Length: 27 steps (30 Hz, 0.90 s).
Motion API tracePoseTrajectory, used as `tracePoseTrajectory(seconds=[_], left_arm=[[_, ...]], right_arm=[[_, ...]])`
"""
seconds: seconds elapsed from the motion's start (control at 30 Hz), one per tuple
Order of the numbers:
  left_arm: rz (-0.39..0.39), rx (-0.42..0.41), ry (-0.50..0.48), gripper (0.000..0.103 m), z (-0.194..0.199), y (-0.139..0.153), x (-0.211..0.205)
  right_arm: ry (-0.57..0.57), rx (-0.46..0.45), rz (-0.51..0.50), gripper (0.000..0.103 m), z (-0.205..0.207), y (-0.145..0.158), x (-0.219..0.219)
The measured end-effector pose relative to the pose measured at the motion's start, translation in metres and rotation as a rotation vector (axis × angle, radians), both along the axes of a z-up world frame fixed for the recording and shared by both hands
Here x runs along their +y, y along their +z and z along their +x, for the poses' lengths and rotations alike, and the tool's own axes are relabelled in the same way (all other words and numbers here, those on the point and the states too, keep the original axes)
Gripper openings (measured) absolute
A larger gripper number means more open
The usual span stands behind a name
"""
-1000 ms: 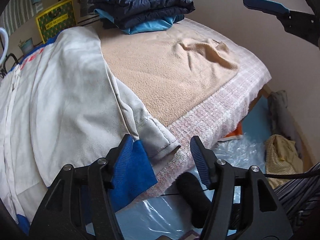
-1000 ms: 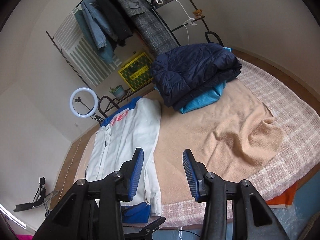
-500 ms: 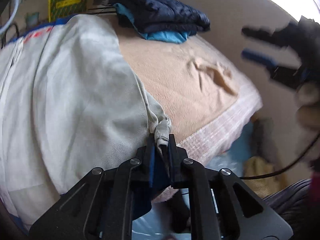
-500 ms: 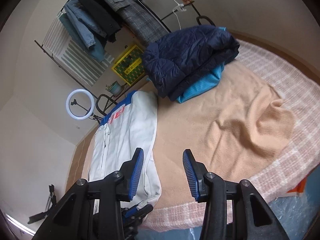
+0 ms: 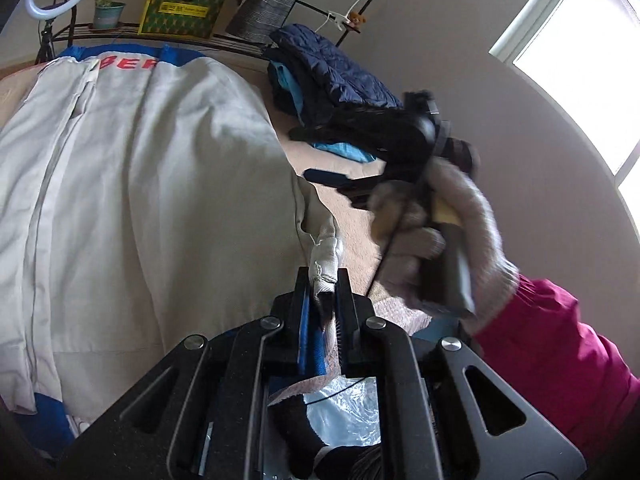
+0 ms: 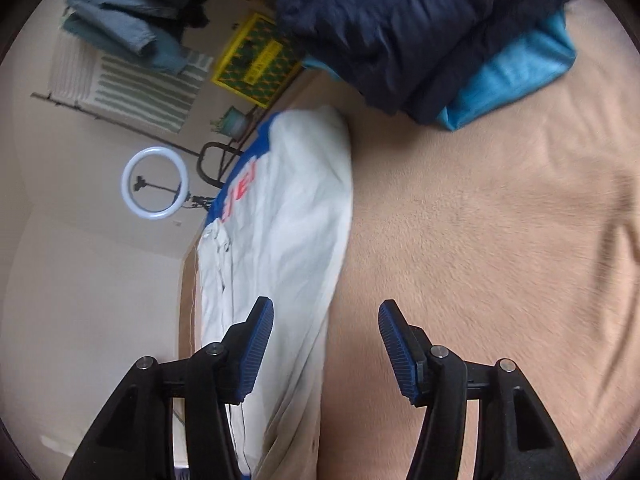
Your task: Fold large clothes
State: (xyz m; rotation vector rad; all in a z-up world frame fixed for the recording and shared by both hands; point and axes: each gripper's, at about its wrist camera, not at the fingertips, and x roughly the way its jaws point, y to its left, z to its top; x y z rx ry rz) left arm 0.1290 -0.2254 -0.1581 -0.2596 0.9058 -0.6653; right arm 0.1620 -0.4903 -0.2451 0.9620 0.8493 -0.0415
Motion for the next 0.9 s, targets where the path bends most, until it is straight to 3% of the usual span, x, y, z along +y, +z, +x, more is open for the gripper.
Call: tracePoseTrajectory(seconds=[0.17, 0.23, 0.37, 0.57, 0.77, 0.9], left_arm=[[-0.06, 0.032, 0.055, 0.009, 0.001, -0.001, 0.017], [-0.099, 0.066, 0.075, 0.009, 0.002, -0.004, 0.025], [-0.115, 0.072, 0.098, 0.009, 0.0, -0.005, 0.038], [-0.167, 0.112, 0.139, 0.009, -0.006, -0.013, 0.065], [-0.19, 0.172, 0.196, 0.008, -0.017, -0.032, 0.099], [-0.204, 0.217, 0.241, 0.004, -0.027, -0.045, 0.126]], right_arm=[[-0.043, 0.038, 0.102, 0.054, 0.037, -0.034, -0.011], [-0.027, 0.032, 0.102, 0.043, 0.051, -0.036, -0.008], [0.026, 0.006, 0.109, 0.01, 0.069, -0.031, 0.008], [0.055, 0.04, -0.162, 0.002, 0.083, 0.016, 0.044], [0.148, 0.061, -0.538, 0.001, 0.101, 0.065, 0.111], [0.22, 0.059, -0.629, 0.001, 0.119, 0.075, 0.161]])
